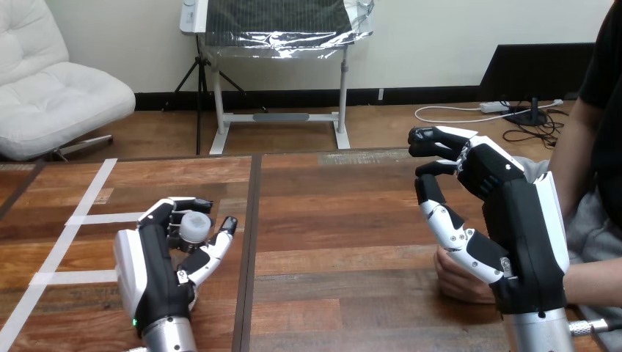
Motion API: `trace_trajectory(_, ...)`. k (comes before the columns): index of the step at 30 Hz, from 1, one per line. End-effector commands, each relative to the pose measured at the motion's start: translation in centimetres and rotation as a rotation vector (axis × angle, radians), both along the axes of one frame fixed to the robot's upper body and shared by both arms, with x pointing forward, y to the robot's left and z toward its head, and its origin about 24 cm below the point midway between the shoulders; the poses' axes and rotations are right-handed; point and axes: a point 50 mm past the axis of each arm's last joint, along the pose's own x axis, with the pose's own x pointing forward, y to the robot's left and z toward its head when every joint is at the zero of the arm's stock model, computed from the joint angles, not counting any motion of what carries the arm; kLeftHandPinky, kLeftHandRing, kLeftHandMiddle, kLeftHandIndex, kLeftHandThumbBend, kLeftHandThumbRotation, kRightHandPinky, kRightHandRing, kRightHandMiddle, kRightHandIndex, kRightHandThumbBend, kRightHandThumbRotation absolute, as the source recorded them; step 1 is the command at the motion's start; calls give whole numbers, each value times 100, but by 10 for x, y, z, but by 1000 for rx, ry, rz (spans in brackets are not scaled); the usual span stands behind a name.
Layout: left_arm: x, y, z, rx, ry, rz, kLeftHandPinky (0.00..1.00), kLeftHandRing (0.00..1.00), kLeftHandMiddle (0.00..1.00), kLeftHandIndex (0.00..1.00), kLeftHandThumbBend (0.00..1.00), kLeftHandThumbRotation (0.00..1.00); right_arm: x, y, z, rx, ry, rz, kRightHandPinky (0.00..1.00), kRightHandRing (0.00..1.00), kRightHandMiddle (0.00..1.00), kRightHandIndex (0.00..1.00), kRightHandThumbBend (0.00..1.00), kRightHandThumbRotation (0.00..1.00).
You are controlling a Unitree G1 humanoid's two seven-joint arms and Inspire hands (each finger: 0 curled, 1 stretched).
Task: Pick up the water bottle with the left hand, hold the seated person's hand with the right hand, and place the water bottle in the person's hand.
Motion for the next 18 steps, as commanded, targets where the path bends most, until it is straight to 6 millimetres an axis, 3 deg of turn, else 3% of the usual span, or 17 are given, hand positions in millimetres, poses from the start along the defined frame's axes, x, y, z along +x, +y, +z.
trace_trajectory(1,18,-3,19,16,-108,-27,38,43,47,49,67,0,9,1,16,0,-84,13,58,69,74,67,33,17)
trace_trajectory(18,14,-7,18,-27,-117,-46,38,43,47,49,68,0,9,2,17,-13,-87,16,58,69,74,68,33,16)
